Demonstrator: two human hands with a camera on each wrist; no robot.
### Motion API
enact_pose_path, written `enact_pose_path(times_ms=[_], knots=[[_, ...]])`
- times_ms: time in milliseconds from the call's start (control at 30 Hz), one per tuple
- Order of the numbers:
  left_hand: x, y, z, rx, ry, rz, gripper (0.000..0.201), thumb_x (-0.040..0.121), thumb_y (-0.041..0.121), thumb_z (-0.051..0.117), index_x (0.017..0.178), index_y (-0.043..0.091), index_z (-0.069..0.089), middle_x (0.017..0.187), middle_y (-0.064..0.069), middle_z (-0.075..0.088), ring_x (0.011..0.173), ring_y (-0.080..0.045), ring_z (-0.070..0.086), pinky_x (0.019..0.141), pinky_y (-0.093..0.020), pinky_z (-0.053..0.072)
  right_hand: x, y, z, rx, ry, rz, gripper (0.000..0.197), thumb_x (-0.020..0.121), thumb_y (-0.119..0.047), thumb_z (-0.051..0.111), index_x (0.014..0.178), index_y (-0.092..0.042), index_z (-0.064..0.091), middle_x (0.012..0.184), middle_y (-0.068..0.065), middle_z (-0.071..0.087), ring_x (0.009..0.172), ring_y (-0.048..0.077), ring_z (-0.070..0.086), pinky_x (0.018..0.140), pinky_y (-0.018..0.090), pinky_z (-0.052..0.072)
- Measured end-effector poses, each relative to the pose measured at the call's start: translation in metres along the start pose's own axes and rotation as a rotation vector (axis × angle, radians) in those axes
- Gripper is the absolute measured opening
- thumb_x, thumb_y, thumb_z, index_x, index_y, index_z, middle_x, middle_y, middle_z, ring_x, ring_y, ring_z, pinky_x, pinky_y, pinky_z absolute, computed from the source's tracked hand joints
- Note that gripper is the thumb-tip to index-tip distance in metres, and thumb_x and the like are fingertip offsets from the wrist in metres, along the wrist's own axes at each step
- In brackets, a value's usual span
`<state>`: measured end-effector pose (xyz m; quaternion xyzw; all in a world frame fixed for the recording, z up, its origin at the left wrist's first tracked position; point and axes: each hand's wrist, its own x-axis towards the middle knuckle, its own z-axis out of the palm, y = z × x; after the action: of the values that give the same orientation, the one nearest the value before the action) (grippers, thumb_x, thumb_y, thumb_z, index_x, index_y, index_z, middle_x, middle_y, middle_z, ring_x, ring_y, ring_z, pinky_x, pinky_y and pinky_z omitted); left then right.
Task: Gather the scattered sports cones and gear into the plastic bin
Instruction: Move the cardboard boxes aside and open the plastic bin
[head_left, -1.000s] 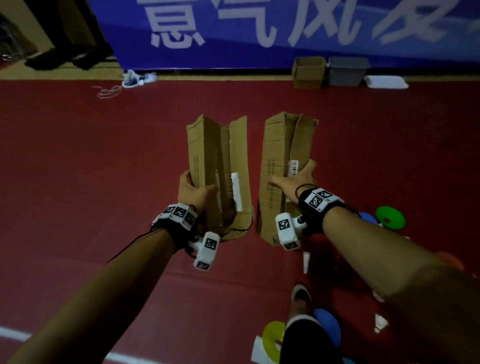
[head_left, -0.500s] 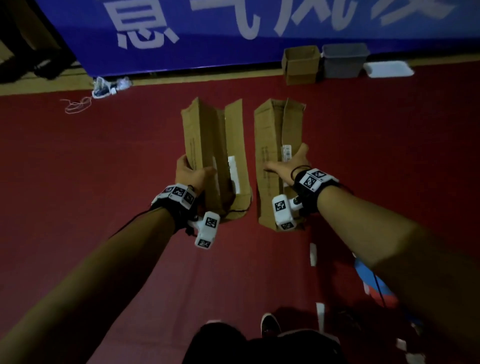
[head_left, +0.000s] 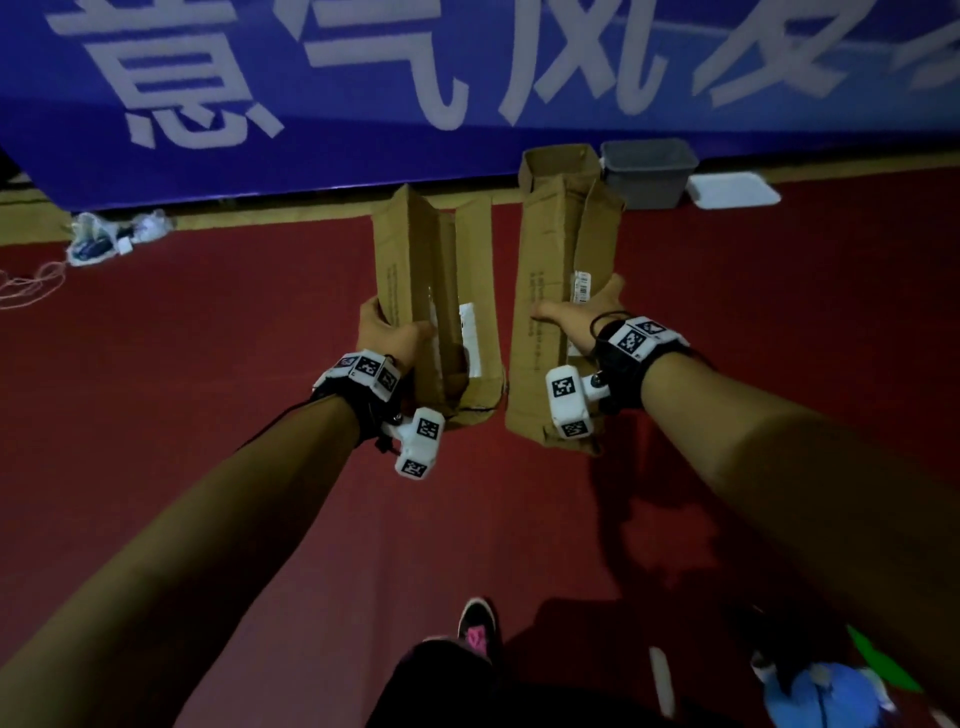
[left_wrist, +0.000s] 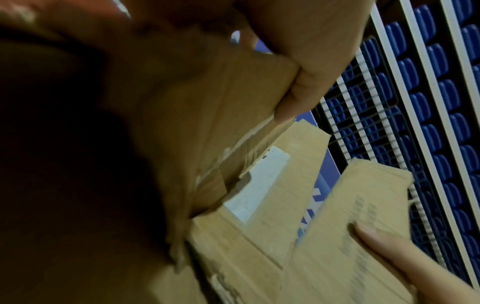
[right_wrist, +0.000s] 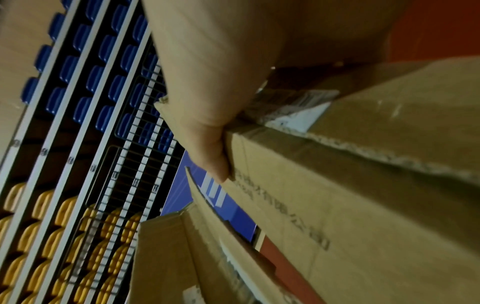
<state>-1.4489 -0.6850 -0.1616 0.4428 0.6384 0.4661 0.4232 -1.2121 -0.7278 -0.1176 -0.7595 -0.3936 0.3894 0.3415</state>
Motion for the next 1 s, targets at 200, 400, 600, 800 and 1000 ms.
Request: enact_pose_path(times_ms=[200, 400, 600, 800, 1000], knots=[[0.168, 0.059, 0.077, 0.035, -0.12, 0.009, 0.073, 0.068, 0.014, 0.078, 0.134, 0.012, 0.045, 0.108, 0.002, 0.063, 0.087, -0.016, 0.062, 0.064, -0.024, 0.048, 0.143, -0.07, -0.025, -0.023, 0.107, 0.038, 0.121, 0.072, -0.042, 0.08, 0.153, -0.021, -0.007, 0.148, 0.013, 0.038, 0.123, 0.035, 0.049, 0.082, 0.036, 0.038], [0.305, 0.083, 0.175, 0.037, -0.182, 0.006, 0.074, 0.068, 0.014, 0.079, 0.134, 0.013, 0.045, 0.11, -0.001, 0.064, 0.089, -0.014, 0.063, 0.062, -0.023, 0.048, 0.317, -0.107, -0.031, 0.055, 0.161, 0.075, 0.12, 0.064, -0.048, 0.082, 0.151, -0.021, 0.004, 0.139, 0.012, 0.046, 0.105, 0.033, 0.057, 0.073, 0.037, 0.046], [0.456, 0.138, 0.276, 0.118, -0.177, 0.061, 0.047, 0.071, 0.008, 0.077, 0.114, 0.01, 0.057, 0.091, 0.004, 0.064, 0.081, -0.012, 0.063, 0.06, -0.021, 0.048, 0.514, -0.168, -0.048, 0.111, 0.084, 0.052, 0.124, 0.068, -0.045, 0.082, 0.153, -0.022, -0.006, 0.149, 0.012, 0.036, 0.121, 0.033, 0.05, 0.08, 0.036, 0.041], [0.584, 0.199, 0.346, 0.149, -0.149, 0.071, 0.031, 0.077, 0.002, 0.072, 0.082, 0.024, 0.051, 0.081, 0.011, 0.058, 0.07, -0.005, 0.056, 0.058, -0.02, 0.044, 0.677, -0.252, -0.058, 0.075, 0.075, 0.014, 0.127, 0.067, -0.045, 0.083, 0.153, -0.021, -0.008, 0.149, 0.011, 0.036, 0.118, 0.031, 0.05, 0.081, 0.035, 0.041], [0.739, 0.202, 0.424, 0.123, -0.118, 0.013, 0.054, 0.075, 0.007, 0.075, 0.123, 0.012, 0.049, 0.101, 0.001, 0.057, 0.086, -0.016, 0.056, 0.075, -0.029, 0.045, 0.84, -0.296, -0.036, -0.062, 0.046, -0.016, 0.135, 0.059, -0.048, 0.085, 0.152, -0.026, -0.01, 0.151, 0.009, 0.031, 0.127, 0.035, 0.046, 0.096, 0.044, 0.046]])
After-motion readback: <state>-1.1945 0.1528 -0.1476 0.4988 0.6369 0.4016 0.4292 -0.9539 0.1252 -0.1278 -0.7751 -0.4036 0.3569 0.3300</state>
